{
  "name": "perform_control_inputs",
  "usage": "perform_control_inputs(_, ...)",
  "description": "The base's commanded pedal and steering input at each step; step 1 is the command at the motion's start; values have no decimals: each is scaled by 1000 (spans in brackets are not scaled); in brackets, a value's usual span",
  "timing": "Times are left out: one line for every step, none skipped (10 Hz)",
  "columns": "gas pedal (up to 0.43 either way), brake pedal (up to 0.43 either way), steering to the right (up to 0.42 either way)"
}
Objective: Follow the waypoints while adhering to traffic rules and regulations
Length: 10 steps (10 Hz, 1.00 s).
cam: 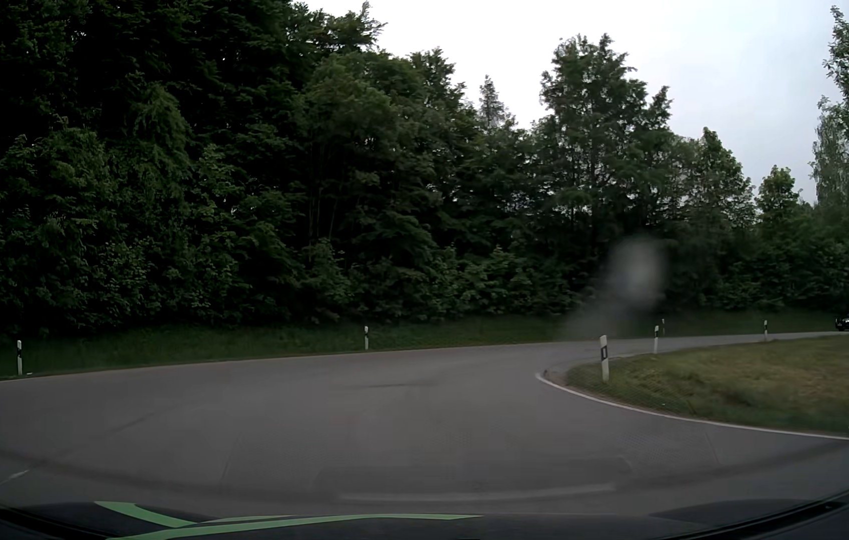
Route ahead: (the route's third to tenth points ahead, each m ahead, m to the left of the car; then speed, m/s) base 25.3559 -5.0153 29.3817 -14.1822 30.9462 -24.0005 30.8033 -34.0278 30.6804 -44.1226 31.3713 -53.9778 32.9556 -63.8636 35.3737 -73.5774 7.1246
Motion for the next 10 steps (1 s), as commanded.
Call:
perform_control_inputs(118, 0, -68)
perform_control_inputs(118, 0, -41)
perform_control_inputs(118, 0, -17)
perform_control_inputs(118, 0, -4)
perform_control_inputs(118, 0, 7)
perform_control_inputs(118, 0, 18)
perform_control_inputs(118, 0, 29)
perform_control_inputs(110, 0, 42)
perform_control_inputs(110, 0, 57)
perform_control_inputs(87, 0, 75)
